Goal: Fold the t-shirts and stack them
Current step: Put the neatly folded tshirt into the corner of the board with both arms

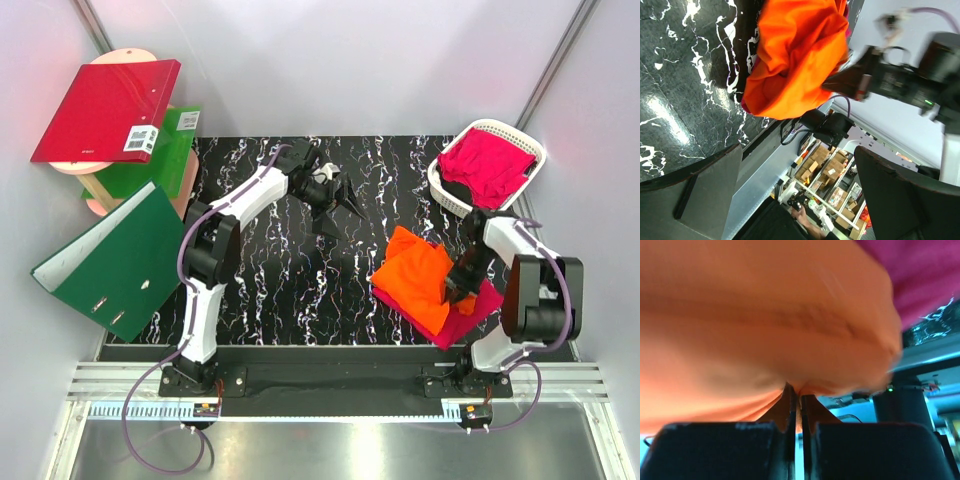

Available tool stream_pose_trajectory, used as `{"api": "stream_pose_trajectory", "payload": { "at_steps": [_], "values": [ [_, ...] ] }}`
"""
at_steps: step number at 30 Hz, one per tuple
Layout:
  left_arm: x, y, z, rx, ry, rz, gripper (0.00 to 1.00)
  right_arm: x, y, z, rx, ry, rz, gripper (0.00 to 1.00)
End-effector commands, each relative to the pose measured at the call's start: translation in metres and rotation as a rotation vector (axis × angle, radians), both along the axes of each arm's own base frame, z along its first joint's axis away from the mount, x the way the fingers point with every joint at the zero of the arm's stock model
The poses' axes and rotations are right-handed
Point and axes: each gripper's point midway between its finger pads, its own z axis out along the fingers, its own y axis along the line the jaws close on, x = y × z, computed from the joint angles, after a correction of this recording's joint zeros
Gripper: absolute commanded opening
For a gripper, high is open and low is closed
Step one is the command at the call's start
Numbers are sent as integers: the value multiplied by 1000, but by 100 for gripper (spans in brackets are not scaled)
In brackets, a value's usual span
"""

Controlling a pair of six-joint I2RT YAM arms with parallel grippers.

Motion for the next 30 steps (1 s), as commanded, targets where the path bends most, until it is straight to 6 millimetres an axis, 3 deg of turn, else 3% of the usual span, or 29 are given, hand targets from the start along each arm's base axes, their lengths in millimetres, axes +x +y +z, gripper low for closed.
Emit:
{"api": "stream_pose_trajectory", "payload": {
  "at_steps": [1,9,13,14,15,21,26,30],
  "values": [
    [4,-5,15,-32,-51,-12,99,-18,-1,-20,-4,88,-7,0],
    [4,-5,18,-37,-58,-16,99,-8,-15,-28,-87,89,-11,3],
    [4,-5,20,-42,-64,-17,99,-10,-1,-25,9,102,3,11],
    [4,-4,20,-43,-64,-17,99,-12,2,-20,27,109,3,38],
    [4,-4,21,-44,-67,-17,99,-6,1,-14,22,87,4,99],
    [5,-5,19,-45,-64,-20,99,8,-22,45,-104,-29,48,100],
    [10,-8,18,-56,-70,-27,99,24,-19,89,-96,-152,28,100],
    [11,-16,25,-77,-97,-48,99,41,-13,110,-61,-257,26,100]
  ]
}}
